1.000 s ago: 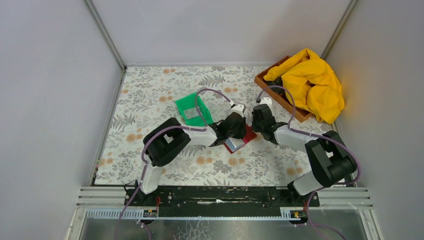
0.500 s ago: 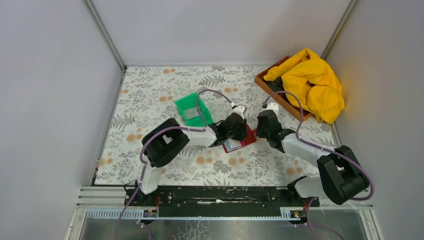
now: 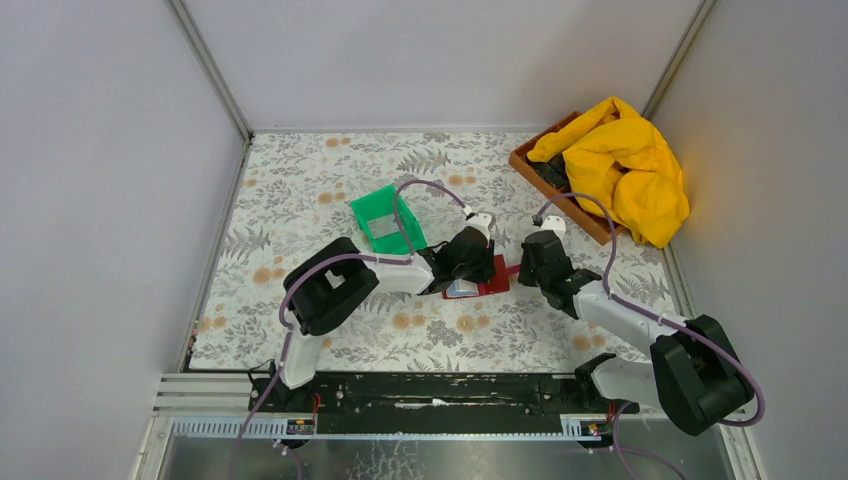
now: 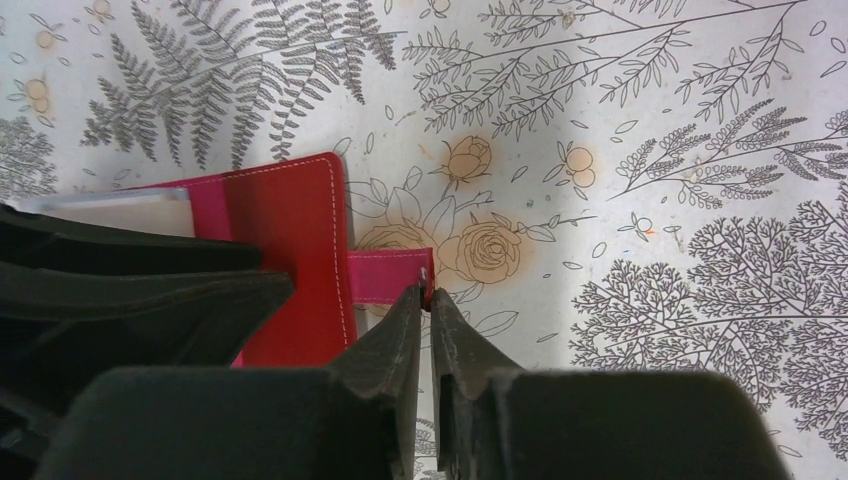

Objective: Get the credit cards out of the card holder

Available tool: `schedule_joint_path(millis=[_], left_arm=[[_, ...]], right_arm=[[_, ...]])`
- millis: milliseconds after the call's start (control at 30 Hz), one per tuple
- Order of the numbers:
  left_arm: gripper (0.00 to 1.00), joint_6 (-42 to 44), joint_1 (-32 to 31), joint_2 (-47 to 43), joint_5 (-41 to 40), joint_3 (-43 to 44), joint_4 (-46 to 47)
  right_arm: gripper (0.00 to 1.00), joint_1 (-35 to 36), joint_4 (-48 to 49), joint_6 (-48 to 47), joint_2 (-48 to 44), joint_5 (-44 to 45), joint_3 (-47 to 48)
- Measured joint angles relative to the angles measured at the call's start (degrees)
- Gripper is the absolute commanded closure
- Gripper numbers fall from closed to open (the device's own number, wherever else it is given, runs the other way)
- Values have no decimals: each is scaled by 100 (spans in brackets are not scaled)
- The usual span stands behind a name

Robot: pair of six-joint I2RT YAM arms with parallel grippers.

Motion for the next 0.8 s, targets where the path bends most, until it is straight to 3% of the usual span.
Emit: schedule_joint_path(millis=[100, 267, 333, 433, 800], left_arm=[[66, 0, 0, 0, 28, 0, 0], [66, -2, 0, 0, 72, 0, 0], [66, -2, 0, 0, 76, 0, 0], [65, -4, 0, 0, 90, 0, 0], [65, -7, 0, 0, 94, 0, 0]], right_arm=[[73, 0, -35, 22, -175, -24, -13], [69, 0, -177, 39, -649, -142, -13], [74, 0, -214, 37, -894, -243, -13], [92, 0, -140, 4, -1126, -407, -11], [97, 0, 645, 192, 326, -1268, 105]])
